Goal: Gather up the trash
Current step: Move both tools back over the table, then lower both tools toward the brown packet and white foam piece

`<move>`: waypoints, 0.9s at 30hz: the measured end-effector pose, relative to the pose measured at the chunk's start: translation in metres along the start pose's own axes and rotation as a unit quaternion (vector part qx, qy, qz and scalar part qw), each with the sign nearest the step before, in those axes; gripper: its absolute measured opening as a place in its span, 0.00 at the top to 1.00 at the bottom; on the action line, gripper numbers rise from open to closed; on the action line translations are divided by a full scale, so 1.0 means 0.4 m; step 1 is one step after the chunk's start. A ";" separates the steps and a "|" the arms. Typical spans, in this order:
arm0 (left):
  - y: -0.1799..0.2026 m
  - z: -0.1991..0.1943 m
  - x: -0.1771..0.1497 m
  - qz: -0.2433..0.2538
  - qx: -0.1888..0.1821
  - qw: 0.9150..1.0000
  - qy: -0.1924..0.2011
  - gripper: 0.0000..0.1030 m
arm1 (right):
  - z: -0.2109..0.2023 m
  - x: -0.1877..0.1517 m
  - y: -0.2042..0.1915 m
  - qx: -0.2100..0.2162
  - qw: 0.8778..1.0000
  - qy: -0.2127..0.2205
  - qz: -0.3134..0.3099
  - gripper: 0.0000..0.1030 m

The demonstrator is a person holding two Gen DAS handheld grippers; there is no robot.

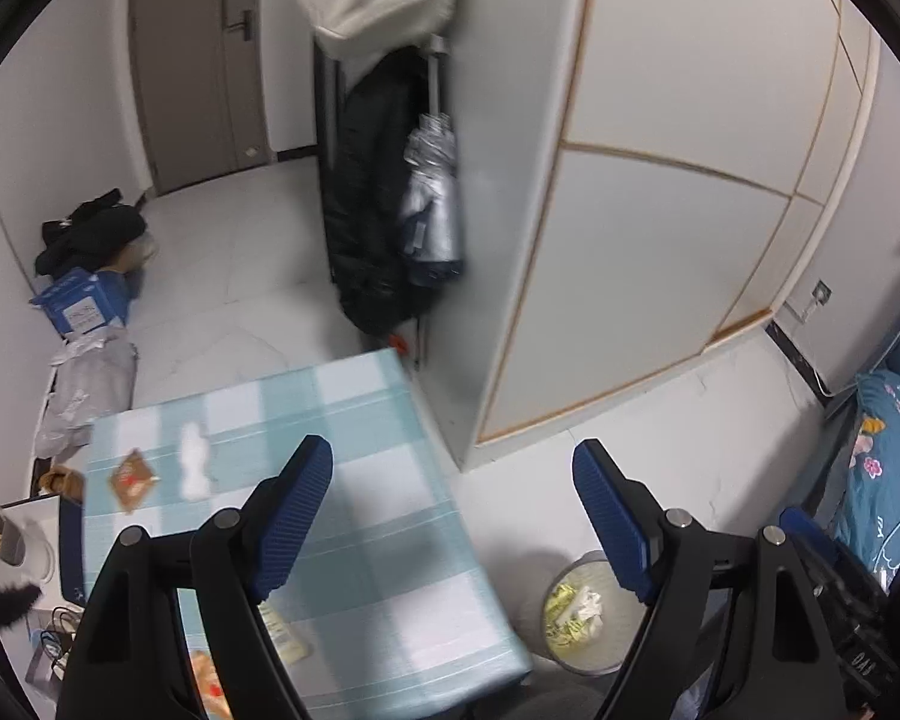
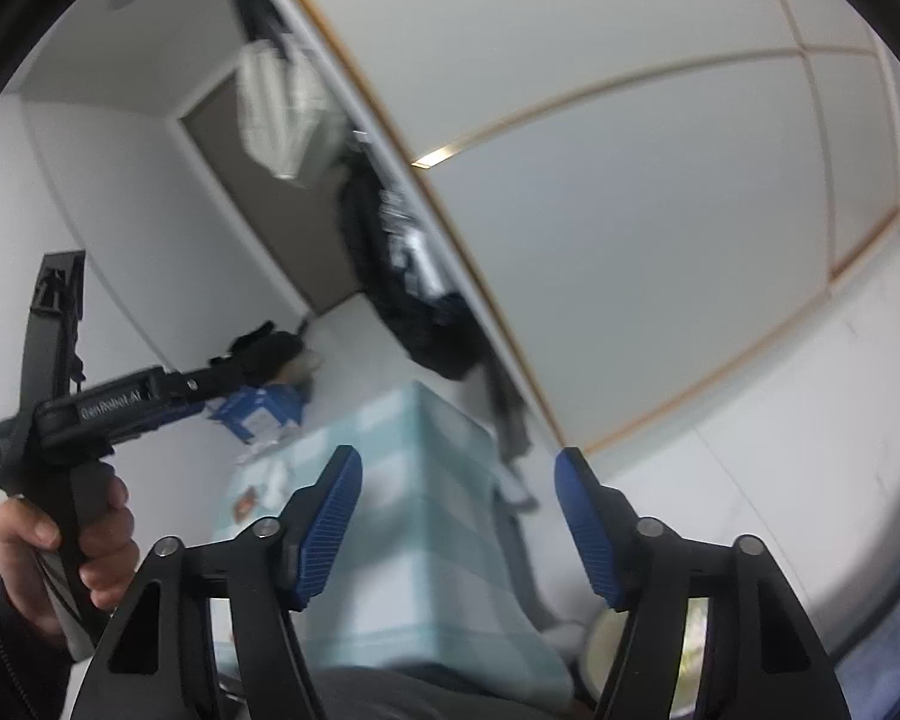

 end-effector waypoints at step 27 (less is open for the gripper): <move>-0.398 -0.187 -0.078 -0.153 0.167 0.959 0.168 0.01 | 0.133 0.004 -0.510 0.081 0.982 0.012 -0.167 0.15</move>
Point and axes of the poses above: each gripper's, at about its wrist camera, not at the fingertips, and z roughly the way its jaws point, y to its right, x to its top, the point moved 1 cm from there along z, roughly the way its jaws point, and after that the axes turned 14 degrees about -x, right-handed, at the moved point
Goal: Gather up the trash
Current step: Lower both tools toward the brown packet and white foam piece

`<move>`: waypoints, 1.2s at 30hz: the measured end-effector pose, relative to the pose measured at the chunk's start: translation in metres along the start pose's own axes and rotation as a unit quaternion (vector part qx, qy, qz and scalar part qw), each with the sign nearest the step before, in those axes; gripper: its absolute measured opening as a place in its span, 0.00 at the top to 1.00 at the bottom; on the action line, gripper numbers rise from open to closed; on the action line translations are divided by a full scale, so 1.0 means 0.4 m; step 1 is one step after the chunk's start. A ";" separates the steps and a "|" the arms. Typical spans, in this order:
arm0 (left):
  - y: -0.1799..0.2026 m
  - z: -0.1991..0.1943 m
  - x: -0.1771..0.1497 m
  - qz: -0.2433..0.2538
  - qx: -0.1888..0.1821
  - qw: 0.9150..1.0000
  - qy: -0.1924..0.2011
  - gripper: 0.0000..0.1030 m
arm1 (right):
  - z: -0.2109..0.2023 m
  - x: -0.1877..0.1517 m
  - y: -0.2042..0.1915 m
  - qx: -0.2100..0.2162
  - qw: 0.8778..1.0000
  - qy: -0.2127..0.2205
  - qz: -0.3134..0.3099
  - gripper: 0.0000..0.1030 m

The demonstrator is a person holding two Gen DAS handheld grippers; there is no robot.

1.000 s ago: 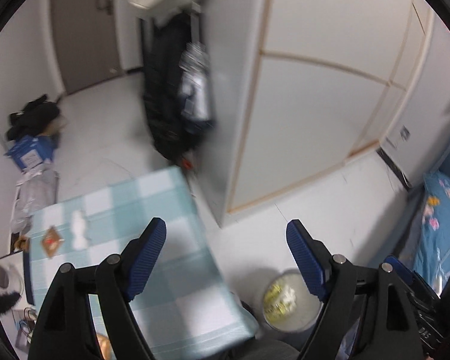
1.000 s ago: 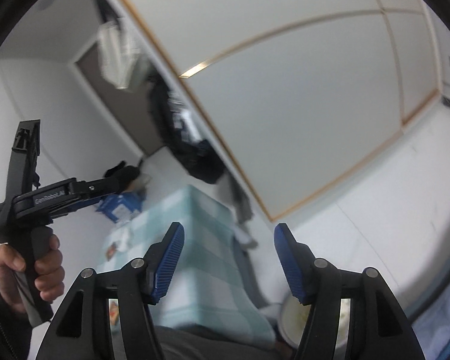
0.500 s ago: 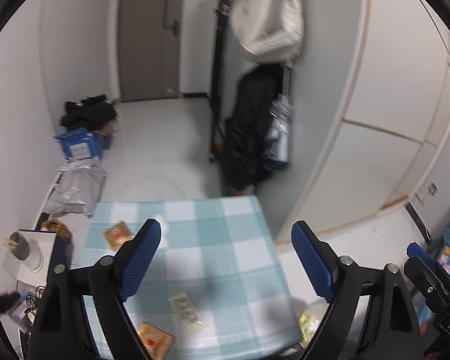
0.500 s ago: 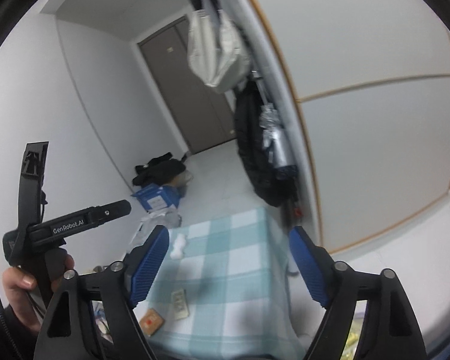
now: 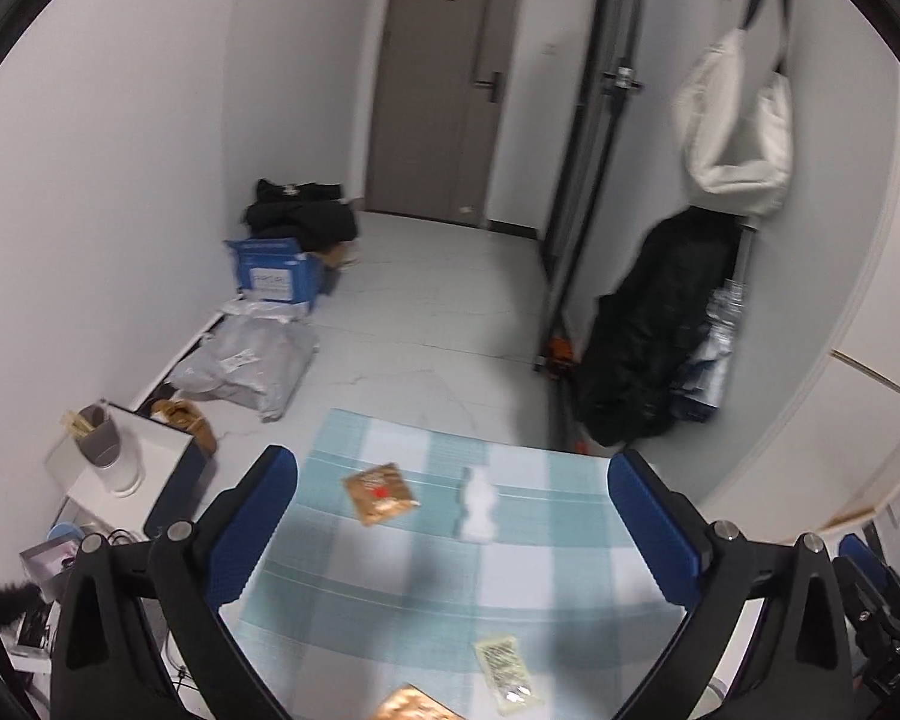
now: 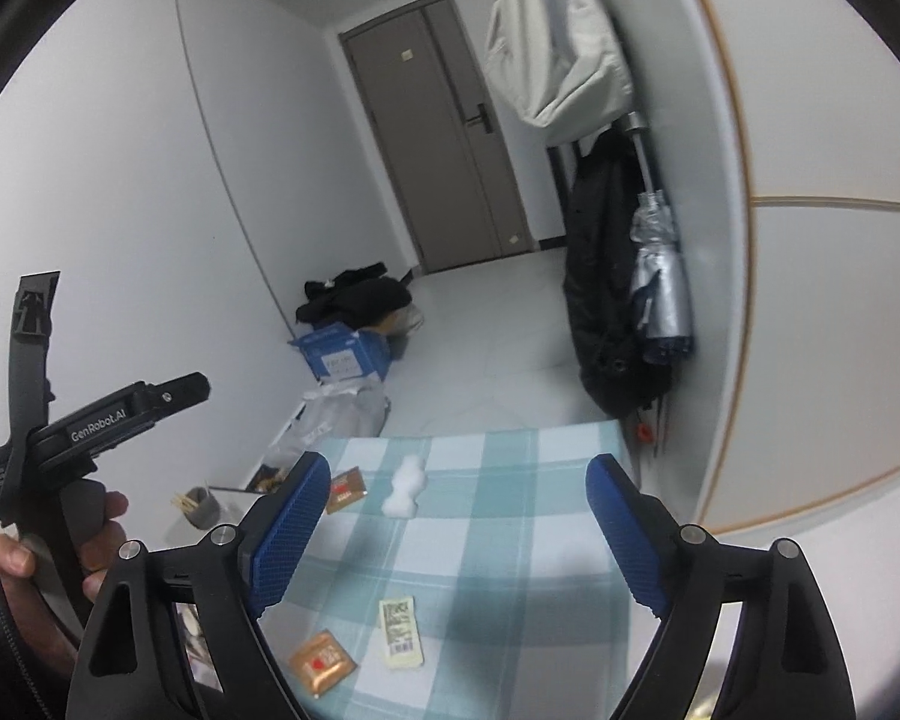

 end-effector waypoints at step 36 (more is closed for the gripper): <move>-0.322 0.156 -0.063 -0.085 0.092 0.992 -0.031 0.01 | 0.797 -0.095 -0.397 0.006 0.949 -0.261 -0.177 0.42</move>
Point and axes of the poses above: each gripper's, at about its wrist camera, not at the fingertips, and z roughly the way its jaws point, y to its right, x to its top, the point moved 1 cm from there along z, roughly the way its jaws point, and after that the axes turned 14 degrees about -x, right-handed, at the moved point
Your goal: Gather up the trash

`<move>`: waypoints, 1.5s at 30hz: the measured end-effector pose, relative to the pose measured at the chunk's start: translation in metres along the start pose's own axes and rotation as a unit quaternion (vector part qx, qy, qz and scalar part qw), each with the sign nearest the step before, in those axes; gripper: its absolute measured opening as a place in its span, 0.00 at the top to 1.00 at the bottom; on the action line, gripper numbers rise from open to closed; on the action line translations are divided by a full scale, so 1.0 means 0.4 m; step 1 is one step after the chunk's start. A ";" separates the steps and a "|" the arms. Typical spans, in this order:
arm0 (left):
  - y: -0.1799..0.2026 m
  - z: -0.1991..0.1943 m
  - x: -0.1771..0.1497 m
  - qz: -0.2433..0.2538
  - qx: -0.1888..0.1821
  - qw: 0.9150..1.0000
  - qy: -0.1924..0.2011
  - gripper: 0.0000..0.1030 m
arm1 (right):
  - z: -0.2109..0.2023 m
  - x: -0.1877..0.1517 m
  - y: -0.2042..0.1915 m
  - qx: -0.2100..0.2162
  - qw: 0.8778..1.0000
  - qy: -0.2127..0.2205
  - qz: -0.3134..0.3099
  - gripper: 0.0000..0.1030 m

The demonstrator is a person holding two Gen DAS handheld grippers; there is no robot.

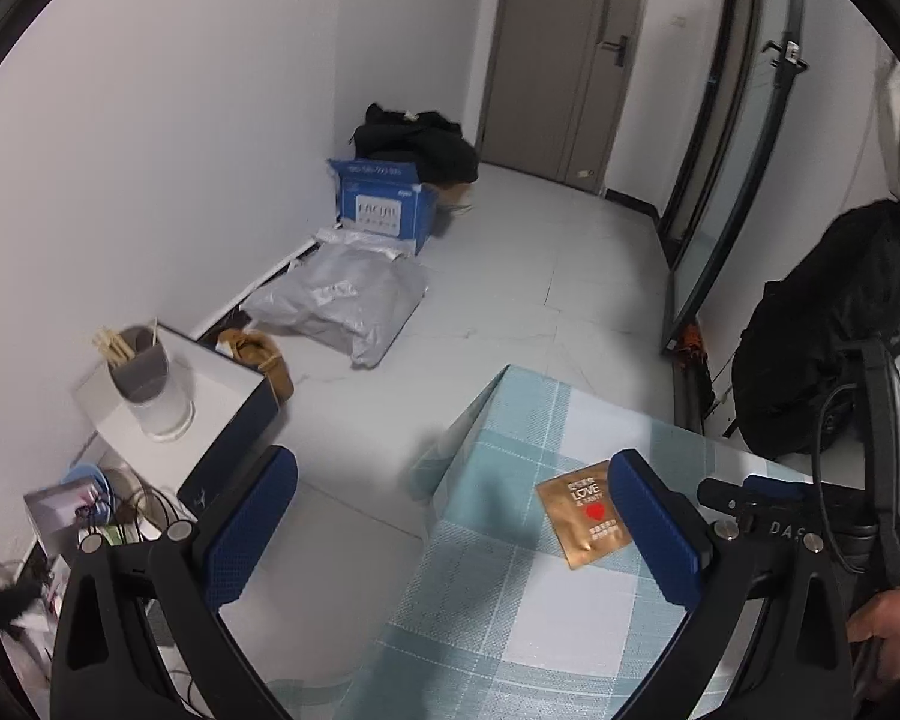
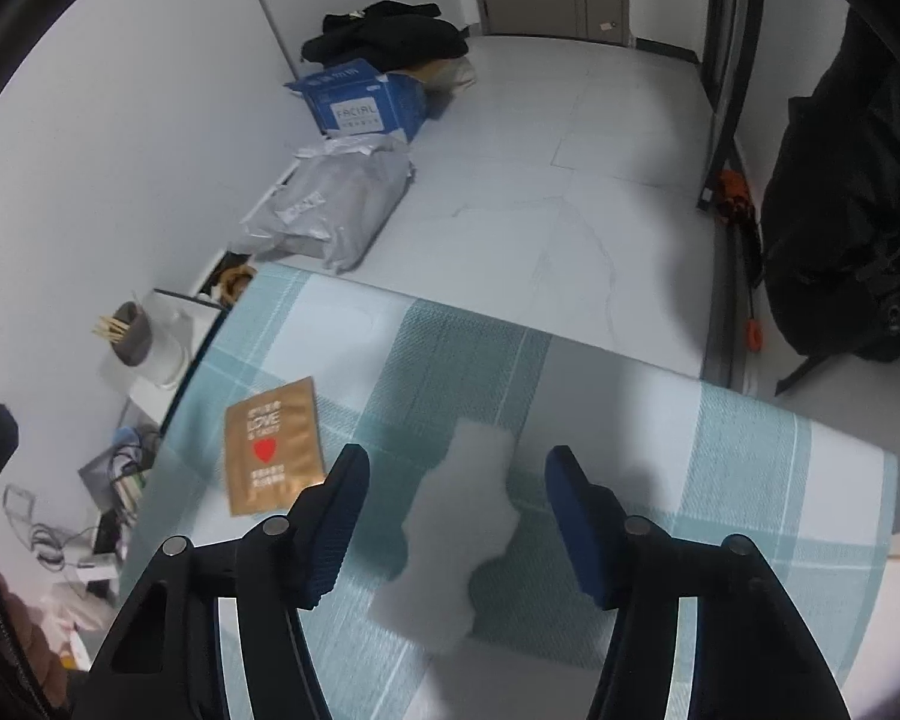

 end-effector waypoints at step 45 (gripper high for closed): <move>0.081 0.302 -0.023 -0.019 -0.042 0.967 -0.252 0.02 | -0.287 -0.291 0.166 0.077 0.991 0.088 0.063 0.81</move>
Point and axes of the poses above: each gripper's, at about its wrist camera, not at the fingertips, and z roughly the way its jaws point, y to its right, x to its top, the point moved 1 cm from there along z, roughly the way its jaws point, and after that the axes turned 14 degrees about -x, right-handed, at the moved point
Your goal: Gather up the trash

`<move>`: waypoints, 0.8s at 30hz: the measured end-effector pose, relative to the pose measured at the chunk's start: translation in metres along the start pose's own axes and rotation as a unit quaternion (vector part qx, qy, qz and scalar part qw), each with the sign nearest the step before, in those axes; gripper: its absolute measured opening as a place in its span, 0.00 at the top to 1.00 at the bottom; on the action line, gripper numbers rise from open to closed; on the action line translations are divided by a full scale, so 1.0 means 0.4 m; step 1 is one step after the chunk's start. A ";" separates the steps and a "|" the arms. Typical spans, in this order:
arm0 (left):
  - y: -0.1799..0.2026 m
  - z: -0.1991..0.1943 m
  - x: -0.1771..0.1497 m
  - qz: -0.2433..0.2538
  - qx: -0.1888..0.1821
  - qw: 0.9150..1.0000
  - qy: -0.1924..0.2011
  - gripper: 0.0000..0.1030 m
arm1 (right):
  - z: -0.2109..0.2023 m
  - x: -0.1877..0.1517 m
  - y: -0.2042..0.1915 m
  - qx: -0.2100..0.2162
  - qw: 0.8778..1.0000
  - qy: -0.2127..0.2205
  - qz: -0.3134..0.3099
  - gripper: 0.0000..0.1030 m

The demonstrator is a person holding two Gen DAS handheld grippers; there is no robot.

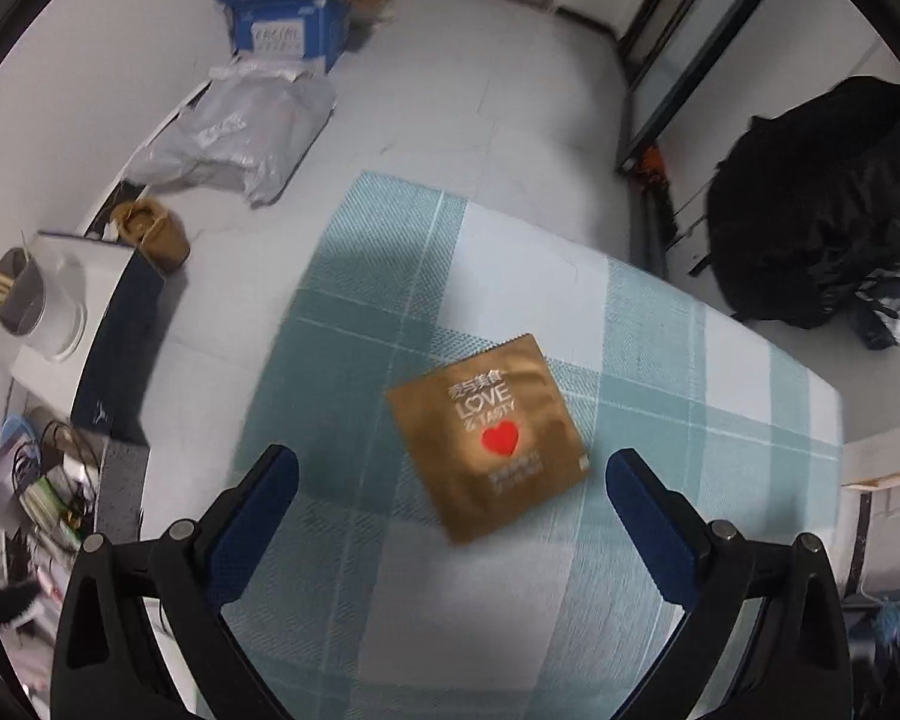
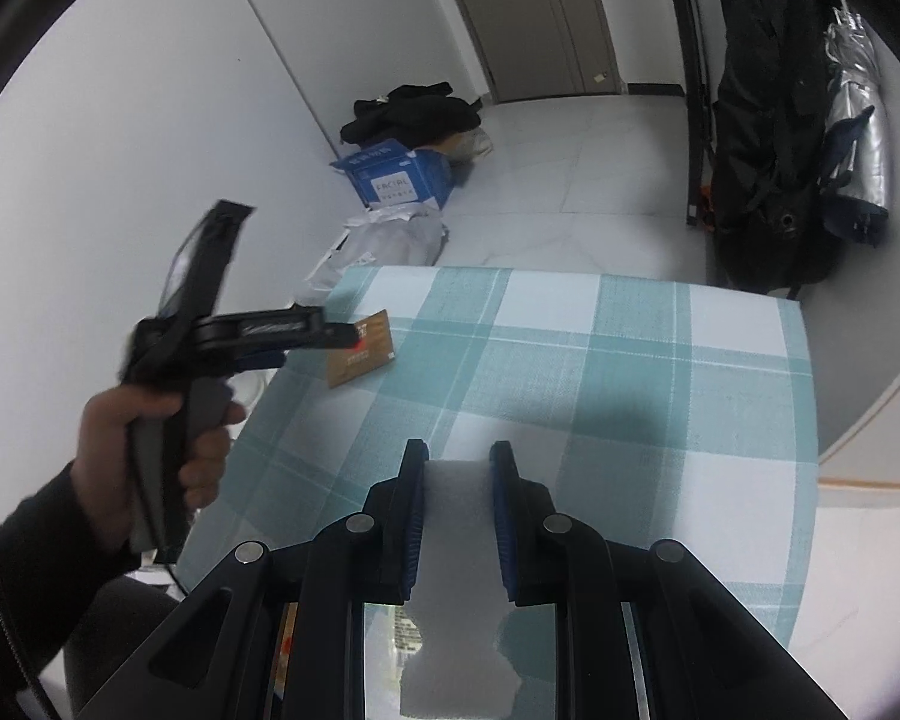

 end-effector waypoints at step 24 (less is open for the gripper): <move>0.089 0.033 -0.008 0.025 0.087 0.995 -0.036 0.67 | -0.053 0.004 0.099 0.049 0.997 0.004 0.060 0.81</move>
Point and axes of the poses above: each gripper's, at about its wrist camera, not at the fingertips, and z roughly the way its jaws point, y to its right, x to its top, the point moved 1 cm from there along z, roughly the way its jaws point, and after that the axes turned 14 degrees about -x, right-handed, at the moved point
